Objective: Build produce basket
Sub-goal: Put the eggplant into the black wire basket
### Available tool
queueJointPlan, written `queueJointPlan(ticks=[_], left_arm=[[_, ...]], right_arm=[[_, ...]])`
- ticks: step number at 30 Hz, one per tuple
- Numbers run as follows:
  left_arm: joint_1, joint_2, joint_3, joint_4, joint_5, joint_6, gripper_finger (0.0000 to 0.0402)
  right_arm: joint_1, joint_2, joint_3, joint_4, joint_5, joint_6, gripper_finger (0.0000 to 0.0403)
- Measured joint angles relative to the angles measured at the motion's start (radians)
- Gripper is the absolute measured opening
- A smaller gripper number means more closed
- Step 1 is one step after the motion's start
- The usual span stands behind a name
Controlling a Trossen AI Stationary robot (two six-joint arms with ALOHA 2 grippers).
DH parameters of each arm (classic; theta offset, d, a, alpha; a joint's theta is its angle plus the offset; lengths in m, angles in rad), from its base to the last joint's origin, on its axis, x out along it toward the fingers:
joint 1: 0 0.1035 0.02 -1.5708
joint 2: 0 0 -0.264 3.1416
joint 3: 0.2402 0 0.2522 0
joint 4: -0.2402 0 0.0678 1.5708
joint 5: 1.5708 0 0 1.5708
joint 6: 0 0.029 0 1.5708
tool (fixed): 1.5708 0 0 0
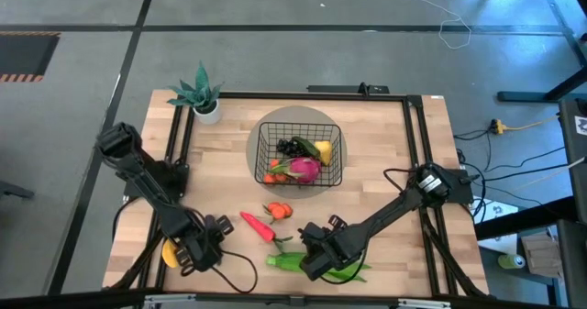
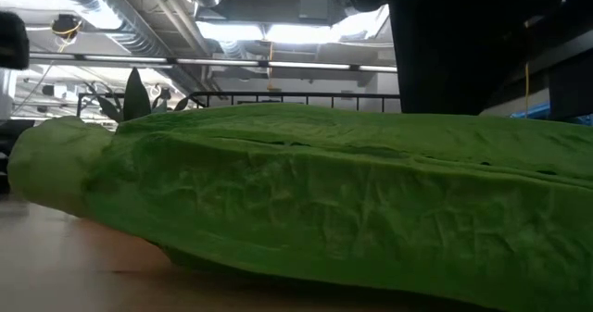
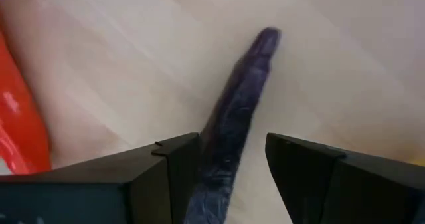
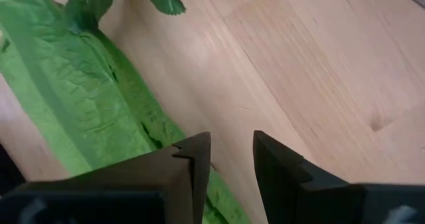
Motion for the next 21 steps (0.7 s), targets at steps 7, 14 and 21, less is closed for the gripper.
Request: queueJointPlan(ticks=[7, 14, 21], left_arm=[[-0.012, 0.088, -0.003, 0.008, -0.068, 0.001, 0.0165], [-0.012, 0.162, 0.003, 0.002, -0.076, -0.029, 0.0165], [-0.006, 0.147, -0.001, 0.000, -0.071, -0.211, 0.0160]], right_arm=[[0.000, 0.000, 0.000, 0.001, 0.000, 0.000, 0.0103], [0.000, 0.000, 0.000, 0.001, 0.000, 0.000, 0.0103], [0.000, 0.000, 0.000, 0.004, -0.001, 0.000, 0.0103]])
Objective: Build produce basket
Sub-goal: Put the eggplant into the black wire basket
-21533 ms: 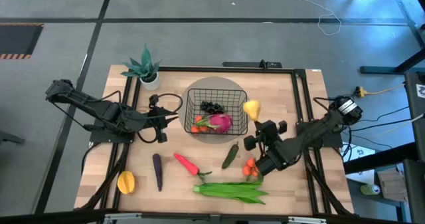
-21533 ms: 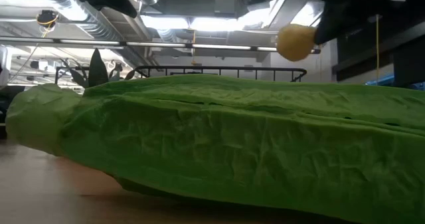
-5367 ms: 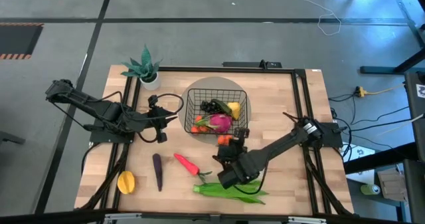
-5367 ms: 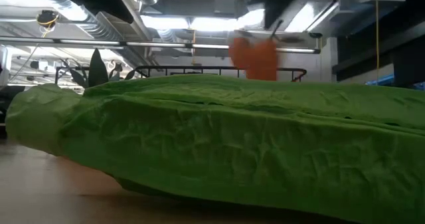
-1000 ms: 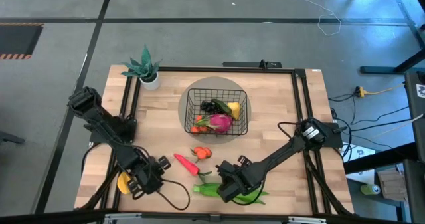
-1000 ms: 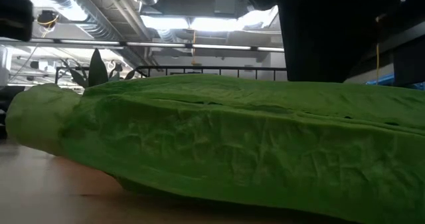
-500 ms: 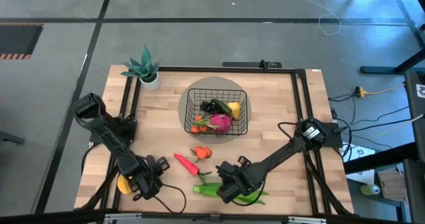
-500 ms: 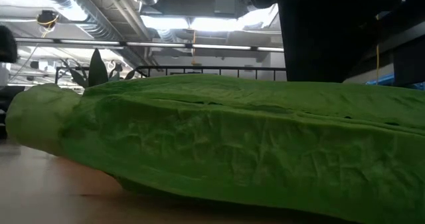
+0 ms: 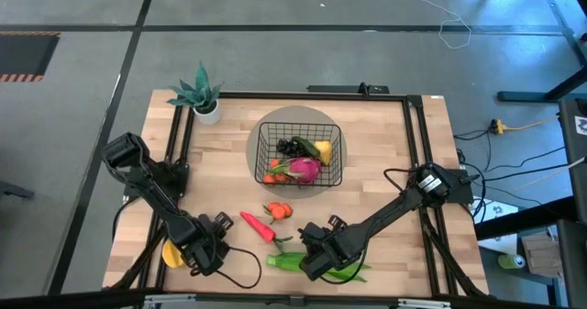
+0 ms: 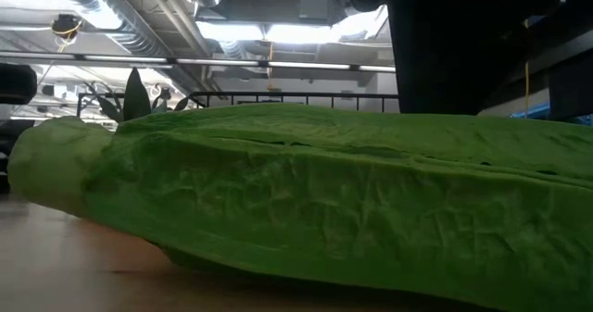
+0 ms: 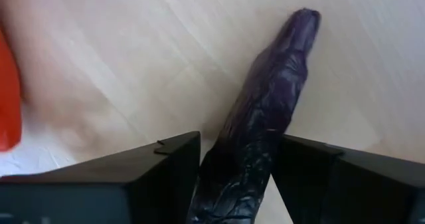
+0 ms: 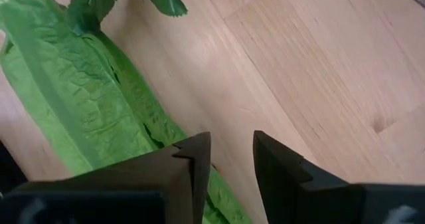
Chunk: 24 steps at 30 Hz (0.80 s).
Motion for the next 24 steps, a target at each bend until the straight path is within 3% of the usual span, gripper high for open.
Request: queueJointPlan(ticks=[5, 10, 15, 20, 24], left_arm=[[0.000, -0.012, -0.001, -0.009, 0.014, -0.104, 0.0106], [0.000, -0.015, 0.013, -0.040, 0.013, -0.148, 0.0033], [0.016, -0.012, 0.094, -0.170, -0.042, -0.154, 0.0032], [0.070, -0.013, 0.276, -0.404, -0.118, -0.123, 0.0032], [0.118, -0.015, 0.434, -0.562, -0.276, -0.021, 0.0032]], right_arm=[[0.000, 0.000, 0.000, 0.000, -0.013, 0.000, 0.0103], [0.000, 0.000, 0.000, -0.007, -0.177, 0.004, 0.0103], [0.002, 0.000, 0.000, -0.009, -0.299, 0.002, 0.0103], [0.002, 0.000, 0.000, -0.033, -0.487, 0.000, 0.0103], [0.003, 0.000, 0.000, -0.071, -0.510, -0.001, 0.0103]])
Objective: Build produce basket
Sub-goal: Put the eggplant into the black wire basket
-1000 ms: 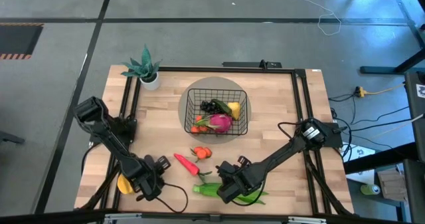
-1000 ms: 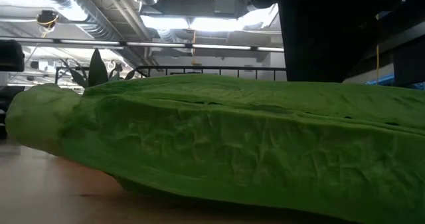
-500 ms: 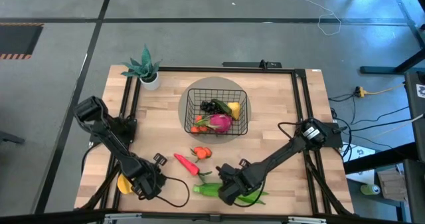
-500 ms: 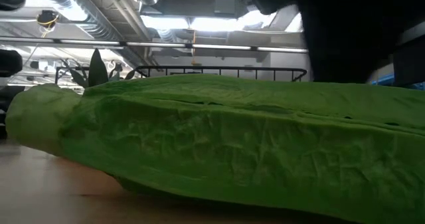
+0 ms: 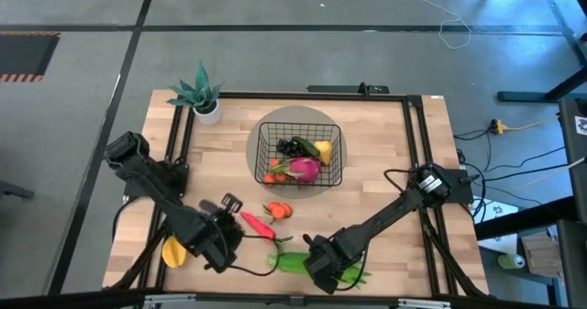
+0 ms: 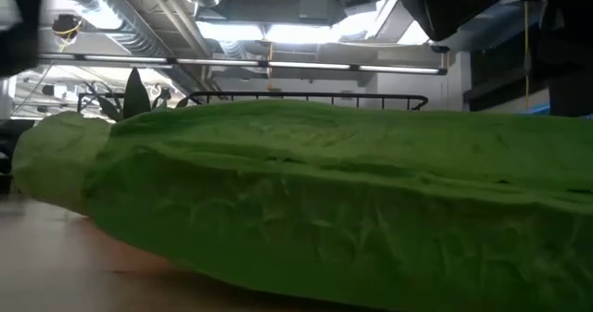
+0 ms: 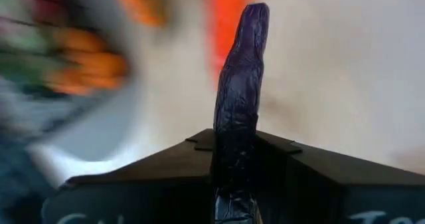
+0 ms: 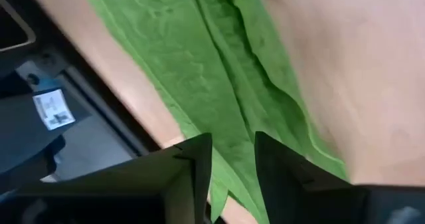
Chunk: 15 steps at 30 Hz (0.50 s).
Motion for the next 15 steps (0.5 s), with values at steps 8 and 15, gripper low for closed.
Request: queueJointPlan(ticks=[8, 15], left_arm=[[0.181, -0.002, 0.224, 0.012, -0.294, 0.377, 0.0035], [0.507, -0.002, 0.366, 0.049, -0.146, 0.595, 0.0034]], right_arm=[[0.000, 0.000, 0.000, -0.023, 0.039, 0.001, 0.0103], [0.027, 0.000, 0.000, -0.022, 0.042, 0.000, 0.0103]])
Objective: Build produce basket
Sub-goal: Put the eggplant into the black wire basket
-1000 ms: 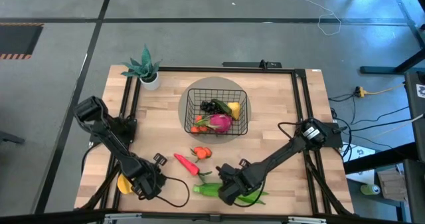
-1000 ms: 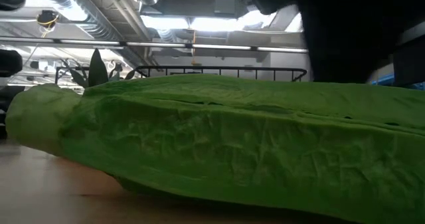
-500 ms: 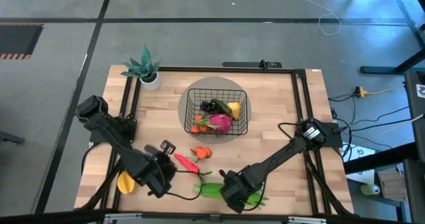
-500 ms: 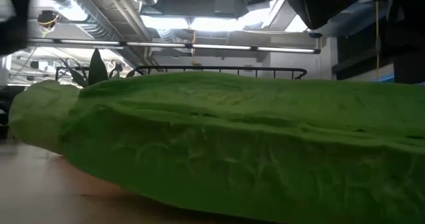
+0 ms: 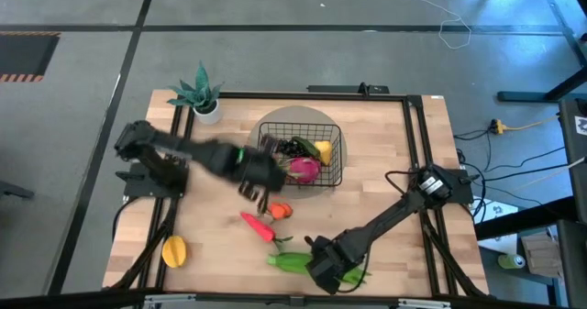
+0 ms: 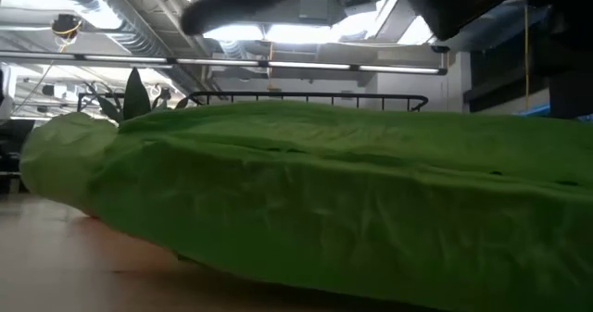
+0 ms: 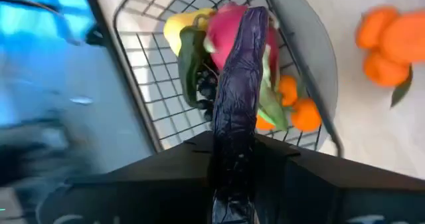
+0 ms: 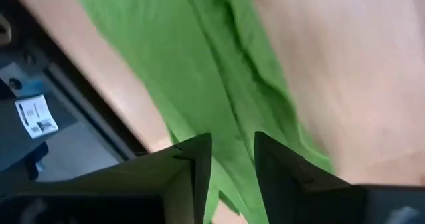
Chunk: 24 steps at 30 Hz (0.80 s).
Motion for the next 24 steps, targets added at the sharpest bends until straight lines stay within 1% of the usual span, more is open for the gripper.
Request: queueJointPlan(ticks=[2, 4, 5, 6, 7, 10, 12, 14, 15, 17, 21, 24], left_arm=[[0.108, 0.000, 0.033, 0.021, 0.152, 0.021, 0.0035], [0.210, 0.000, 0.045, 0.065, 0.334, 0.035, 0.0036], [0.257, 0.000, 0.045, 0.091, 0.409, 0.040, 0.0036], [0.302, 0.000, 0.045, 0.112, 0.459, 0.047, 0.0036], [0.340, 0.000, 0.045, 0.129, 0.485, 0.054, 0.0036], [0.433, 0.017, 0.047, 0.169, 0.511, 0.053, 0.0036], [0.467, 0.035, 0.047, 0.175, 0.585, 0.054, 0.0041], [0.475, 0.049, 0.047, 0.199, 0.683, 0.067, 0.0048], [0.475, 0.056, 0.047, 0.206, 0.707, 0.083, 0.0051], [0.469, 0.078, 0.047, 0.249, 0.713, 0.101, 0.0055], [0.472, 0.140, 0.046, 0.291, 0.636, 0.094, 0.0075], [0.470, 0.182, 0.046, 0.283, 0.607, 0.075, 0.0105]], right_arm=[[0.017, 0.000, 0.000, 0.000, 0.000, 0.000, 0.0103], [0.035, 0.000, 0.000, 0.000, 0.005, 0.000, 0.0103], [0.042, 0.000, 0.000, 0.000, 0.012, 0.000, 0.0103], [0.048, 0.000, 0.000, -0.001, 0.019, 0.000, 0.0103], [0.053, 0.000, 0.000, -0.001, 0.028, 0.000, 0.0103], [0.066, 0.000, 0.000, -0.001, 0.050, 0.000, 0.0103], [0.072, 0.000, 0.000, -0.001, 0.055, 0.004, 0.0103], [0.076, 0.000, 0.000, -0.002, 0.059, 0.004, 0.0103], [0.076, 0.000, 0.000, -0.003, 0.059, 0.004, 0.0103], [0.076, 0.000, 0.000, -0.004, 0.059, 0.005, 0.0103], [0.076, 0.000, 0.000, -0.009, 0.059, 0.027, 0.0103], [0.075, 0.000, 0.000, -0.010, 0.059, 0.031, 0.0103]])
